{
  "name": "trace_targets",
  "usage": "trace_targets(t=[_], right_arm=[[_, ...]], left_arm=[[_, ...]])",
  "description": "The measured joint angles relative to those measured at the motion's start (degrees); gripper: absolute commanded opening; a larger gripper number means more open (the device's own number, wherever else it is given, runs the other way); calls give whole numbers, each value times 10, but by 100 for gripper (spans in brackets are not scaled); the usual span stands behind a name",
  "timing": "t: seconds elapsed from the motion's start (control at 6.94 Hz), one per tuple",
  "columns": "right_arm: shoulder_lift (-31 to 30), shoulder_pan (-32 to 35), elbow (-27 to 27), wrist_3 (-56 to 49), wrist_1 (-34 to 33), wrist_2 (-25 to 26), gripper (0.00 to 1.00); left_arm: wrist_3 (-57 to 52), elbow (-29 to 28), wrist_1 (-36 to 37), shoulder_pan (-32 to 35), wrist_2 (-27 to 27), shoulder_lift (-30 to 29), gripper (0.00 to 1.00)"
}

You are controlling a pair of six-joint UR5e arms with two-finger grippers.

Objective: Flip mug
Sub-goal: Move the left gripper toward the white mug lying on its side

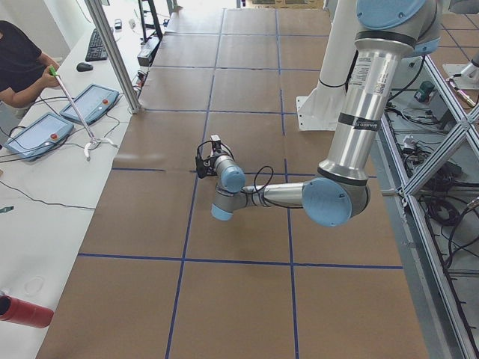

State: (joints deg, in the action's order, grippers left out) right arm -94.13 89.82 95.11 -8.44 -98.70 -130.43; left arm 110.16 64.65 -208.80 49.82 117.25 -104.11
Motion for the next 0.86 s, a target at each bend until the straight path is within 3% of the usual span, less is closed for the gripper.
trace_targets(t=[0.86], right_arm=[[0,0,1,0,0,0,100]], left_arm=[[5,-24,-19,-20,-28,-1,100]])
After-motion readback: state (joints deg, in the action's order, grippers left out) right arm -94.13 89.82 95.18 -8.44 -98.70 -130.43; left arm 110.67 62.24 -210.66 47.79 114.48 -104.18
